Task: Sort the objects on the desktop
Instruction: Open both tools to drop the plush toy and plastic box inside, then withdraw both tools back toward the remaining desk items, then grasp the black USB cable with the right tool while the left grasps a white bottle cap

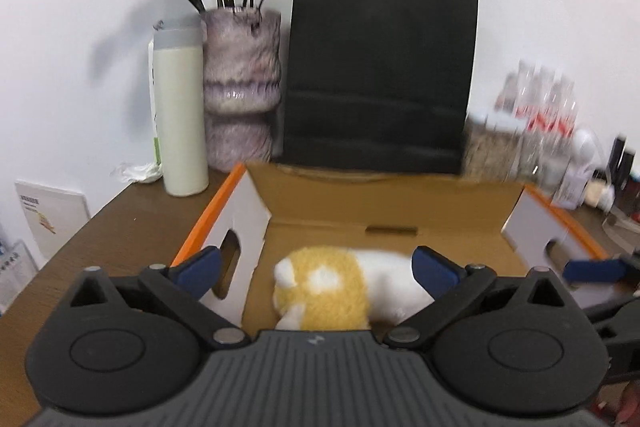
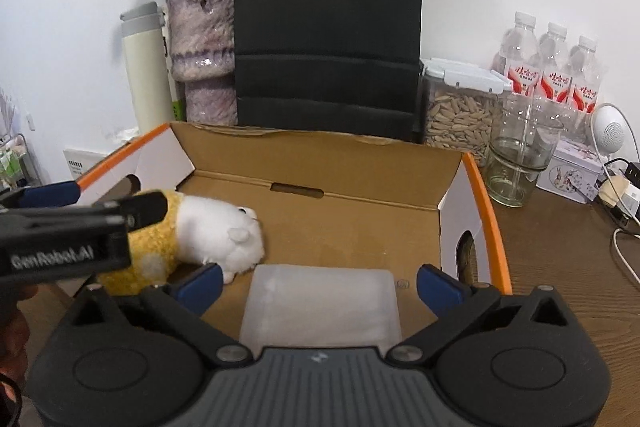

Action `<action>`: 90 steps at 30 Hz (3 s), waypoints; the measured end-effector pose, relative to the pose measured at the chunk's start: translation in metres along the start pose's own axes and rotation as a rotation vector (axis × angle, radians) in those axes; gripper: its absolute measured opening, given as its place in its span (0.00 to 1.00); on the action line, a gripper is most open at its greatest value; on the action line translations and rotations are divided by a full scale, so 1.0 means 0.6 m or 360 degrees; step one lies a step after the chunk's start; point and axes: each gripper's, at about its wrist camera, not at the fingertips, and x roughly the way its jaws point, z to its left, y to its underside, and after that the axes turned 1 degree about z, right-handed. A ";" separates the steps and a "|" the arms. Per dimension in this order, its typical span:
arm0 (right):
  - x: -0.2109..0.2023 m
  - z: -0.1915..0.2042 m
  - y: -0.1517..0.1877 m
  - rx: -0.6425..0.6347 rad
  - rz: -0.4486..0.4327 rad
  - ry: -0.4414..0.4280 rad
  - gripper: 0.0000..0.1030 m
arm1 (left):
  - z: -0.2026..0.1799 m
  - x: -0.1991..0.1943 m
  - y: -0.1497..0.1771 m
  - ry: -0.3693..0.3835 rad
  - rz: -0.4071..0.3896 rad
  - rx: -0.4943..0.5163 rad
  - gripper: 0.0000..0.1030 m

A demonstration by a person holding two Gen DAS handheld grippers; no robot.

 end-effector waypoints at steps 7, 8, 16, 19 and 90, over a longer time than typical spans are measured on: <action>-0.039 0.005 -0.001 -0.0019 -0.0098 0.0002 1.00 | 0.000 -0.035 -0.003 0.0001 -0.0155 -0.0021 1.00; -0.045 0.006 -0.001 -0.0025 -0.0115 0.0010 1.00 | 0.001 -0.040 -0.002 -0.0005 -0.0171 -0.0028 1.00; -0.091 0.008 0.015 -0.0063 -0.0237 0.0099 1.00 | 0.005 -0.092 0.013 -0.0023 -0.0312 -0.0029 1.00; -0.117 0.007 0.024 -0.0074 -0.0295 0.0130 1.00 | 0.004 -0.116 0.022 -0.0016 -0.0334 0.0002 1.00; -0.243 -0.056 0.252 -0.0029 0.0060 0.0056 0.27 | -0.015 -0.288 0.133 0.0293 -0.0016 0.0369 1.00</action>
